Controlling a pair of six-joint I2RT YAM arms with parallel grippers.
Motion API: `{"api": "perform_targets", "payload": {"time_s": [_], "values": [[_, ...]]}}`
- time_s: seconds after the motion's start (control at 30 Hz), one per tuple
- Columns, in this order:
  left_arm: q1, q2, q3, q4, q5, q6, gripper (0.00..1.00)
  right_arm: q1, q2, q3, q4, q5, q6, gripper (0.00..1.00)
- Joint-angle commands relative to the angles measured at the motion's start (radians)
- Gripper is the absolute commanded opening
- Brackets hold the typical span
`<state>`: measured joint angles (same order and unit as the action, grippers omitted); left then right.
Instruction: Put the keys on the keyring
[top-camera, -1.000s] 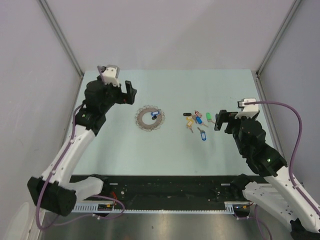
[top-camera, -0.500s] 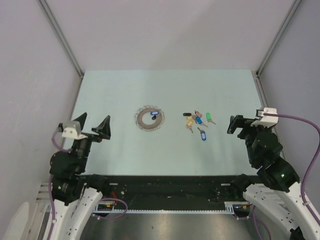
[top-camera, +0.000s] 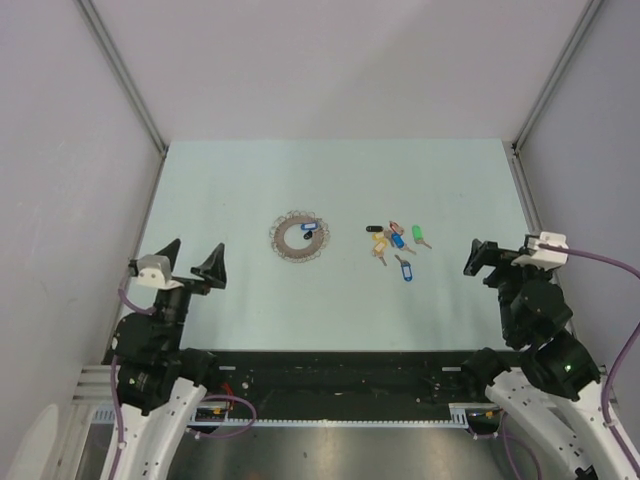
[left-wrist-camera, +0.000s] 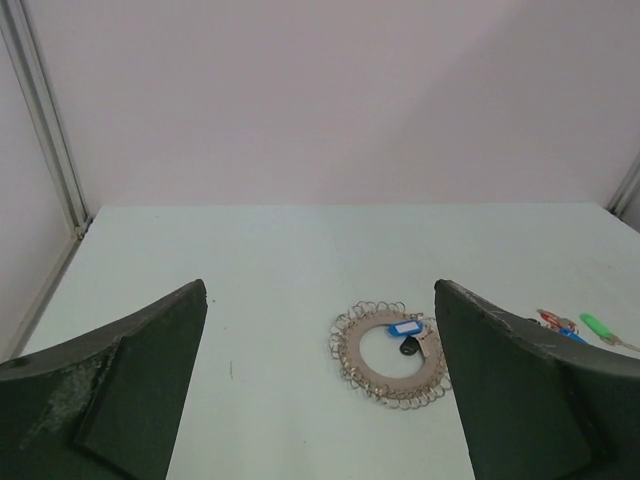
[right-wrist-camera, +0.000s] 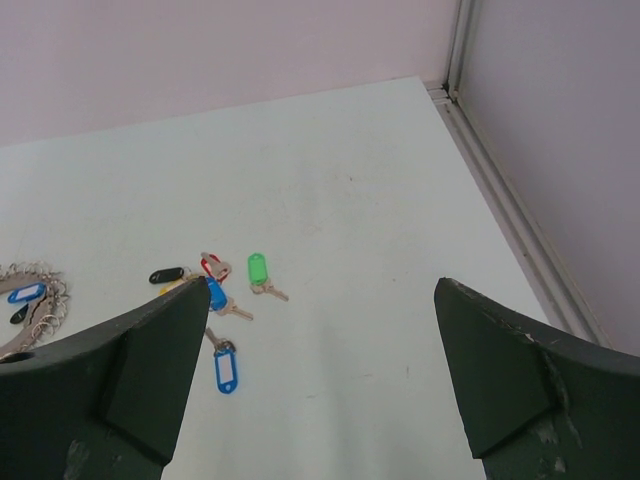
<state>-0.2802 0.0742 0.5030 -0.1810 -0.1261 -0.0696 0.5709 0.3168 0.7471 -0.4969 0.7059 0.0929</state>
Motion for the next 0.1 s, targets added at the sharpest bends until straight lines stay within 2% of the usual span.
{"api": "perform_targets", "payload": {"time_s": [0.0,0.07], "values": [[0.029,0.010,-0.006,0.037,0.016,-0.038,1.00,-0.042,-0.005,-0.006,0.034,-0.022,-0.004,1.00],[0.036,0.012,-0.004,0.032,0.019,-0.041,1.00,-0.060,-0.005,-0.008,0.038,-0.039,0.001,1.00]]}}
